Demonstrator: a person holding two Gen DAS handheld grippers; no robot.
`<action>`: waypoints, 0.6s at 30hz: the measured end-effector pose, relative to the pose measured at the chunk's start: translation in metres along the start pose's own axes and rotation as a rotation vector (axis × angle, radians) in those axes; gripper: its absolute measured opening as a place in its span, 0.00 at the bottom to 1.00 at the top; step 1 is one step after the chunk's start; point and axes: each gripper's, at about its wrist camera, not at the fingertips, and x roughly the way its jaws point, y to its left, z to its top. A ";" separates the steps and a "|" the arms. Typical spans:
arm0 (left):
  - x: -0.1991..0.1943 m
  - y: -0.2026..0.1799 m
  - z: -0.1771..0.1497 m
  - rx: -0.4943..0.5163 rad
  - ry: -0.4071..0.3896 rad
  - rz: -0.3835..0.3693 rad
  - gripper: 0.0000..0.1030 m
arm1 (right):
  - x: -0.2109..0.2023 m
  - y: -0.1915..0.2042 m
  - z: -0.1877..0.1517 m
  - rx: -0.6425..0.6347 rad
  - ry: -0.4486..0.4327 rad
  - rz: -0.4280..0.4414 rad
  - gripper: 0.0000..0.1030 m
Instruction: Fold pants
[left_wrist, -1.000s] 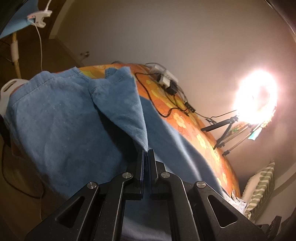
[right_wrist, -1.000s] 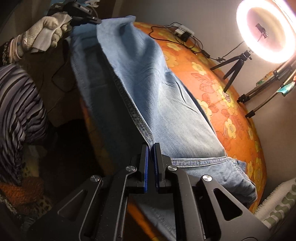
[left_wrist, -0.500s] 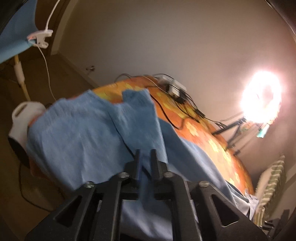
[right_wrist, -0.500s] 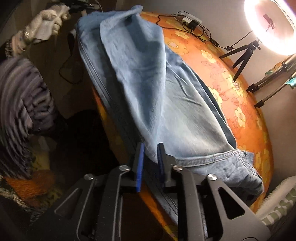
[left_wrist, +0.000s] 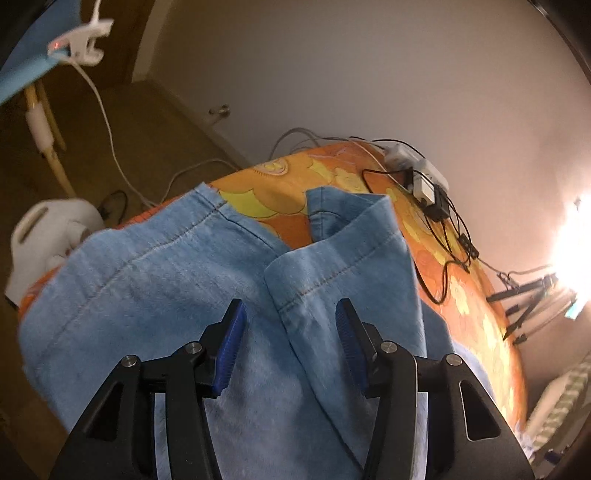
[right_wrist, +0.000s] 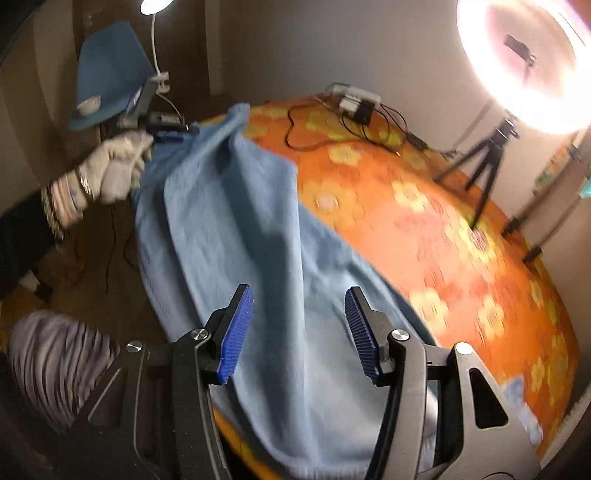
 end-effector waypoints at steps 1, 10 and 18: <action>0.002 0.000 0.000 -0.001 0.002 0.001 0.48 | 0.008 0.001 0.009 0.003 -0.006 0.010 0.53; 0.010 -0.015 -0.001 0.089 -0.029 0.038 0.19 | 0.068 0.006 0.080 0.050 -0.063 0.086 0.53; -0.022 -0.012 -0.002 0.067 -0.106 -0.055 0.05 | 0.103 0.005 0.117 0.100 -0.071 0.130 0.53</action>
